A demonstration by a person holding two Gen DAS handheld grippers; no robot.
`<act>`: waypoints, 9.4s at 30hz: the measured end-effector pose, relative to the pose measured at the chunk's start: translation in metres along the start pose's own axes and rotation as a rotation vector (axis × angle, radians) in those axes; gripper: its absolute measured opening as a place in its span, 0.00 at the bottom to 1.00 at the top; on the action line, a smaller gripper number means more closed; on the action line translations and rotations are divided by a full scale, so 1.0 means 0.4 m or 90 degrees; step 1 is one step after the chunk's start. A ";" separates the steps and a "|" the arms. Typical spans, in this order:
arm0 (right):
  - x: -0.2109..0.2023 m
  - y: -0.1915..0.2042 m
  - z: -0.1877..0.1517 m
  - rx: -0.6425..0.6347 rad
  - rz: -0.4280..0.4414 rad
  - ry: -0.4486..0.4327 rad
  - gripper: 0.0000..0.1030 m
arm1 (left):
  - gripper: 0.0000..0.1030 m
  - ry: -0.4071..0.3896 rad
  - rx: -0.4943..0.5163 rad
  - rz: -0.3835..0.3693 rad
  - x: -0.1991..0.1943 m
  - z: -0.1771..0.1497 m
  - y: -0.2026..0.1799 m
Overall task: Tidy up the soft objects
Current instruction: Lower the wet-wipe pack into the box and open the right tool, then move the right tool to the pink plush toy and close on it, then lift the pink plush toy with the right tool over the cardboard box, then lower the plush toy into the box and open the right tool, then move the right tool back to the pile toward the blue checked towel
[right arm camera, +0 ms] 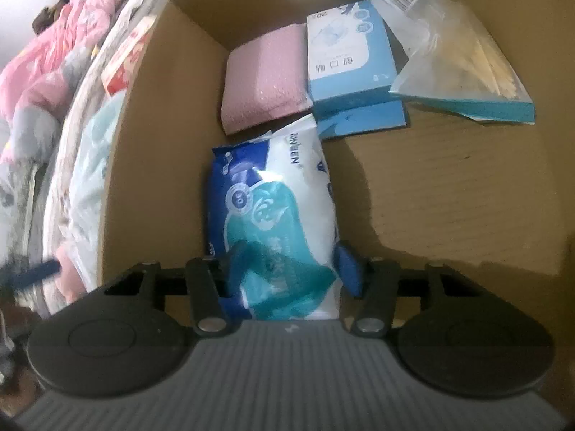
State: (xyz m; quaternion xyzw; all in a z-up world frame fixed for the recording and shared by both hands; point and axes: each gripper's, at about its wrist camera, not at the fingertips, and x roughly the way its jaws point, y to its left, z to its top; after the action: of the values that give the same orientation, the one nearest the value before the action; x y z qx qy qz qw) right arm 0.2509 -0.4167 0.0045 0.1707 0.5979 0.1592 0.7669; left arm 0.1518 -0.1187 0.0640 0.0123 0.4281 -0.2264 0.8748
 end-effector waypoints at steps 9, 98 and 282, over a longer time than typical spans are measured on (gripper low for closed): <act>0.015 0.009 0.007 0.046 -0.003 -0.044 0.45 | 0.64 0.007 -0.009 0.044 -0.046 -0.098 0.034; 0.327 0.733 -0.240 -0.007 0.240 0.010 0.72 | 0.68 -0.027 -0.058 0.210 -0.136 -0.302 0.376; 0.124 0.746 -0.383 -0.406 0.191 -0.068 0.66 | 0.75 -0.072 -0.107 0.288 -0.329 -0.524 0.334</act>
State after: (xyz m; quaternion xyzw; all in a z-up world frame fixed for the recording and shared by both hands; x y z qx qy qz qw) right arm 0.1019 -0.1176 0.0619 0.0165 0.4456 0.4398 0.7796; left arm -0.0196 0.0970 0.0075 0.0224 0.3821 0.0110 0.9238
